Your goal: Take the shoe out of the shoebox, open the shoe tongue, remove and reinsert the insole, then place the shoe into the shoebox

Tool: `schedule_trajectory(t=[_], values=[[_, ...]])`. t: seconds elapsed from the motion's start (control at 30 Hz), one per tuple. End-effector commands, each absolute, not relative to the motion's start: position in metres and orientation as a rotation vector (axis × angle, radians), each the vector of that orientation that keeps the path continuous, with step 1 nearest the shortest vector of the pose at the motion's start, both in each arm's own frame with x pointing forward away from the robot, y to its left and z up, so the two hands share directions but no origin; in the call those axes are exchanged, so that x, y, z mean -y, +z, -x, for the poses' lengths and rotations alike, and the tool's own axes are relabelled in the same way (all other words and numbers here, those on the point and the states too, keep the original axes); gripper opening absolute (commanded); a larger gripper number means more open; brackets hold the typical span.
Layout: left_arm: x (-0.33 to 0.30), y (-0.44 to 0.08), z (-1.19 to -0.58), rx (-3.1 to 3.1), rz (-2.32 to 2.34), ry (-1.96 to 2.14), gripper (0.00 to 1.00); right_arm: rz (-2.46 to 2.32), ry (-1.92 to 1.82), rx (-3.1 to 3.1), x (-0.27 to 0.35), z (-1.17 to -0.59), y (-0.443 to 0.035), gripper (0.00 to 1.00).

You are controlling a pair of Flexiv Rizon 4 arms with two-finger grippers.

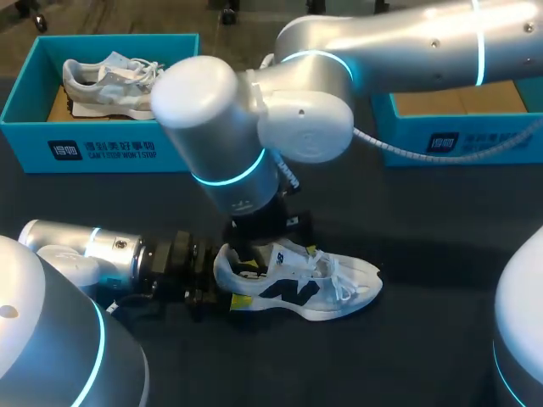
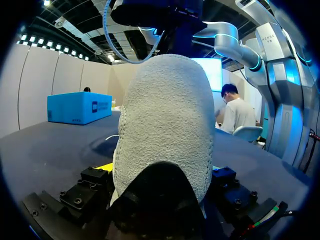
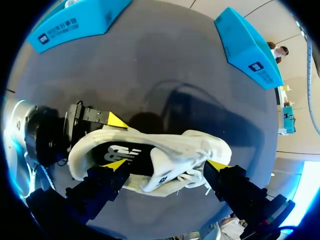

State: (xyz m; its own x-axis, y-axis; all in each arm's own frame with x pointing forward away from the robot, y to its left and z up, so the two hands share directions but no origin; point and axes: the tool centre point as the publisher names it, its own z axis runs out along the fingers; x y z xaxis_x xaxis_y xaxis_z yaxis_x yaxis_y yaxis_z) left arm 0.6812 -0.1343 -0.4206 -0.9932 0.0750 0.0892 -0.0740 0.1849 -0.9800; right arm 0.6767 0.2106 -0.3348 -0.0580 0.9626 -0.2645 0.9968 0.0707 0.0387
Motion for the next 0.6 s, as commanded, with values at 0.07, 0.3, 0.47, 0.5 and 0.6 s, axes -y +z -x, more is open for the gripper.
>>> schedule_trajectory(t=[0.07,0.3,0.47,0.5,0.6], values=[[0.136,-0.423,-0.682,2.329,-0.001,1.934,0.0,-2.015,-0.182,-2.11,-0.199,-0.674,-0.341,1.0],[0.136,-0.423,-0.682,2.329,-0.001,1.934,0.0,-2.008,-0.172,-2.116,-0.195,-0.675,-0.34,1.0],[0.136,-0.423,-0.682,2.329,-0.001,1.934,0.0,-2.01,-0.172,-2.128,-0.188,-0.672,-0.341,1.0],[0.136,-0.423,-0.682,2.329,-0.001,1.934,0.0,-2.013,-0.173,-2.132,-0.186,-0.672,-0.342,1.0],[0.136,-0.423,-0.682,2.329,-0.001,1.934,0.0,-2.017,-0.167,-2.139,-0.181,-0.67,-0.342,1.0]])
